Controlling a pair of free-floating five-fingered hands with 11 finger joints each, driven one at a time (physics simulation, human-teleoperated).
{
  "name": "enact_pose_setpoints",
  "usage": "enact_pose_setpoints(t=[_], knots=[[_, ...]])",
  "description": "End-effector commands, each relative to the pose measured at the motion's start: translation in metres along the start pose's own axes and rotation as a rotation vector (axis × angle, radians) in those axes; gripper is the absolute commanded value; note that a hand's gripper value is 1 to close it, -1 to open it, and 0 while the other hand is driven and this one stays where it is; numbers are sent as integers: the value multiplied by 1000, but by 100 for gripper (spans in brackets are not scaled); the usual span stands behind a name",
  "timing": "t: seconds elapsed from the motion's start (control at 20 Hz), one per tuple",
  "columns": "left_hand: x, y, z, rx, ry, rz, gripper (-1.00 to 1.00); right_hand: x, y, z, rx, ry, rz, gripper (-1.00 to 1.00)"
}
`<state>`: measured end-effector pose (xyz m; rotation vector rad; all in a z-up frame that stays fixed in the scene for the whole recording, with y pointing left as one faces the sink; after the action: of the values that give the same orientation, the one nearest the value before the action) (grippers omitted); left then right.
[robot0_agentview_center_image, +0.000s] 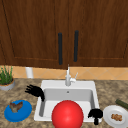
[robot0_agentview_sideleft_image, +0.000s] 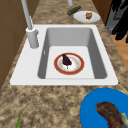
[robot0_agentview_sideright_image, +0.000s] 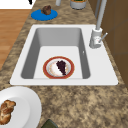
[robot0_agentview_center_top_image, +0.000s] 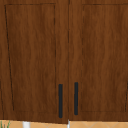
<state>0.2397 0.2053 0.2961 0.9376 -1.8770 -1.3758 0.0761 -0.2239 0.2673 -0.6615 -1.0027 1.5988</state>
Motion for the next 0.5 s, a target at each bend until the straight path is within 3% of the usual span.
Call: enact_pose_setpoints(t=[0.0,0.15,0.25,0.35,0.45], knots=[[2,-4,27,-10,-52,5,-100,0,0,0,0,0,0,0],[5,-8,45,-13,-68,-1,-100,0,0,0,0,0,0,0],[10,-11,63,-16,-54,-11,-100,0,0,0,0,0,0,0],[15,-22,82,6,-34,-13,-100,0,0,0,0,0,0,0],[20,-32,100,8,-29,-13,-100,0,0,0,0,0,0,0]])
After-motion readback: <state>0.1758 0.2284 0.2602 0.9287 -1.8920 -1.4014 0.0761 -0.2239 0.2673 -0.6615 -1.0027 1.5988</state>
